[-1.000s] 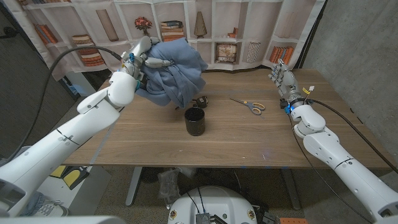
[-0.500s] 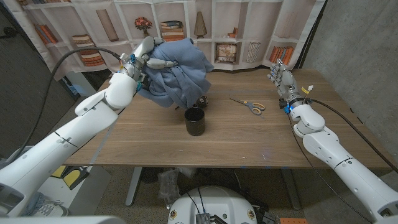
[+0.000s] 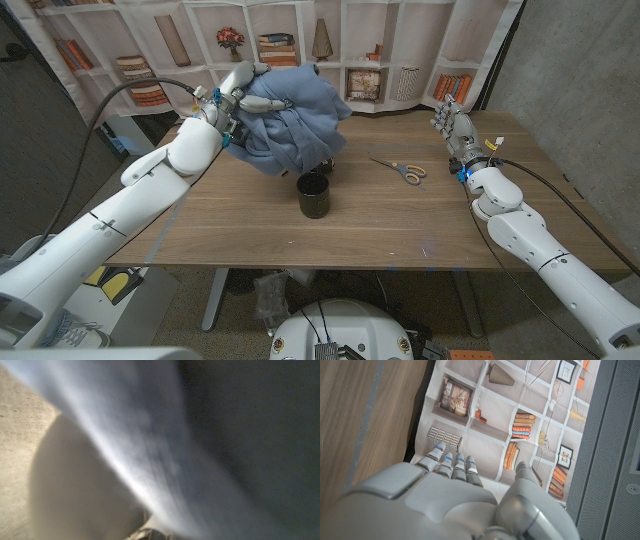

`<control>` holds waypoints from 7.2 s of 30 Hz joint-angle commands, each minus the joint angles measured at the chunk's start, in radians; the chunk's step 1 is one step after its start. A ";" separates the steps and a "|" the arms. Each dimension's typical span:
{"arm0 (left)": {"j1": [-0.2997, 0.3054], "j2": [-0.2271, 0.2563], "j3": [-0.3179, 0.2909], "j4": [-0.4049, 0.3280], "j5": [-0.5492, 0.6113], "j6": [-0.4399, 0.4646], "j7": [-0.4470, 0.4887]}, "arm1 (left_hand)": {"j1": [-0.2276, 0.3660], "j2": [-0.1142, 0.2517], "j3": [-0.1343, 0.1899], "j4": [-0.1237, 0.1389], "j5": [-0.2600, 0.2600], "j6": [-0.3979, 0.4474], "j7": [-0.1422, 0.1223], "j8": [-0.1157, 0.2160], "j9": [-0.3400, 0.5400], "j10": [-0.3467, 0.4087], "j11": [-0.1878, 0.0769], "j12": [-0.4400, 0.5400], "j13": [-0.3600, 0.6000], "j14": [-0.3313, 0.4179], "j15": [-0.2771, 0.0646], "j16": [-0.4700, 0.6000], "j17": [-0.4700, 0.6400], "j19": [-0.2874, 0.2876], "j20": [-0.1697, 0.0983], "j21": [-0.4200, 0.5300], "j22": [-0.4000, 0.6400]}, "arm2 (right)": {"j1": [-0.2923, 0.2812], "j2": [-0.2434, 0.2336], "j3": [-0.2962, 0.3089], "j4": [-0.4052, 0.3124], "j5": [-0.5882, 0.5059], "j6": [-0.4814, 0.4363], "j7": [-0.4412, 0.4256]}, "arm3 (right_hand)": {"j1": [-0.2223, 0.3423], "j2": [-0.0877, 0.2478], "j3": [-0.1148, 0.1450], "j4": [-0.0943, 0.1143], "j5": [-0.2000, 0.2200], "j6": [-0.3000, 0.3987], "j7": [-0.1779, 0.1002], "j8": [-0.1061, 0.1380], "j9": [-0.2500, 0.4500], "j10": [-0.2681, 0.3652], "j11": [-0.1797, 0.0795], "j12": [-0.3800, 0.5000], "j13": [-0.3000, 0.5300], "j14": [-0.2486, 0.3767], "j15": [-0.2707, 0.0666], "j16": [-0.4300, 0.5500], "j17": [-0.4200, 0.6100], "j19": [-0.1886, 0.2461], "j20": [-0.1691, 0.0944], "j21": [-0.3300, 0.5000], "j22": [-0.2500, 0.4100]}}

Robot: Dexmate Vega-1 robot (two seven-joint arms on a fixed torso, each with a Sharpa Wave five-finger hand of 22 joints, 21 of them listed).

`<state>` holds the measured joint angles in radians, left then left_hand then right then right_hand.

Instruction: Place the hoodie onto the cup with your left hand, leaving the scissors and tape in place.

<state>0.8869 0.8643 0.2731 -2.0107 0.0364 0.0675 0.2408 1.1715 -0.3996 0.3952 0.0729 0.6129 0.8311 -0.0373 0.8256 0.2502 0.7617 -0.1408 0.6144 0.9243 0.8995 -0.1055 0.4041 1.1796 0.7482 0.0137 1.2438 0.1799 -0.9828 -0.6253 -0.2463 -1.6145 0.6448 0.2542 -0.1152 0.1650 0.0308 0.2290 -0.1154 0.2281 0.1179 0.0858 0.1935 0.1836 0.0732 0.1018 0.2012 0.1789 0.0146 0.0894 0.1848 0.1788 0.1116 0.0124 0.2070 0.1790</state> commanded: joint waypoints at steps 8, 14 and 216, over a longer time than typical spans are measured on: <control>0.002 0.005 -0.026 0.037 -0.126 -0.130 -0.109 | 0.348 0.353 0.368 -0.245 0.002 0.111 0.036 0.012 0.485 0.009 -0.002 0.002 0.003 0.035 -0.069 -0.004 0.002 0.081 -0.230 0.014 0.004 | 0.009 -0.005 0.004 0.002 -0.002 -0.005 0.000 | 0.003 0.007 -0.003 0.000 0.000 -0.004 0.000 0.001 0.003 0.002 0.000 0.007 0.005 0.007 0.000 0.005 0.005 0.010 0.001 -0.003 0.005; 0.005 0.004 -0.030 0.048 -0.158 -0.161 -0.132 | 0.347 0.353 0.368 -0.244 0.002 0.111 0.037 0.012 0.485 0.010 -0.001 0.001 0.004 0.034 -0.067 -0.005 0.004 0.079 -0.229 0.017 0.004 | 0.010 -0.005 0.006 0.003 0.001 -0.007 0.000 | 0.003 0.007 -0.004 0.001 0.000 -0.004 -0.001 0.001 0.003 0.004 0.001 0.008 0.005 0.011 -0.004 0.007 0.006 0.010 0.002 -0.003 0.005; 0.177 0.098 -0.030 0.079 -0.415 -0.347 -0.378 | -0.506 0.228 -0.190 0.013 -0.330 -0.828 -0.088 -0.639 0.021 -0.758 0.137 -0.435 -0.498 -0.865 0.198 -0.229 -0.834 -0.678 0.203 -0.675 -0.005 | -0.209 -0.017 0.138 -0.121 0.014 0.061 -0.072 | 0.005 0.011 -0.011 0.000 -0.008 -0.005 -0.004 0.000 0.003 0.007 0.005 0.006 0.005 0.010 -0.003 0.003 0.006 0.013 0.013 -0.004 0.006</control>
<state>1.0487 0.9609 0.2542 -1.9281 -0.3706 -0.2635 -0.1324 0.6786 -0.1715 0.2160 0.0853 0.2704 0.0174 -0.1247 0.1865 0.2745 0.0194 -0.0103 0.1801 0.4371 0.0531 0.0853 0.1760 0.3569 0.0897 0.2143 0.5843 0.1702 -1.1854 -0.6403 -0.1092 -1.7273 0.6594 0.3223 -0.1829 0.1702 0.0360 0.2208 -0.1154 0.2195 0.1142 0.0822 0.1936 0.1836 0.0822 0.1036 0.2090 0.1789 0.0231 0.0805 0.1885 0.1788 0.1225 0.0232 0.2032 0.1841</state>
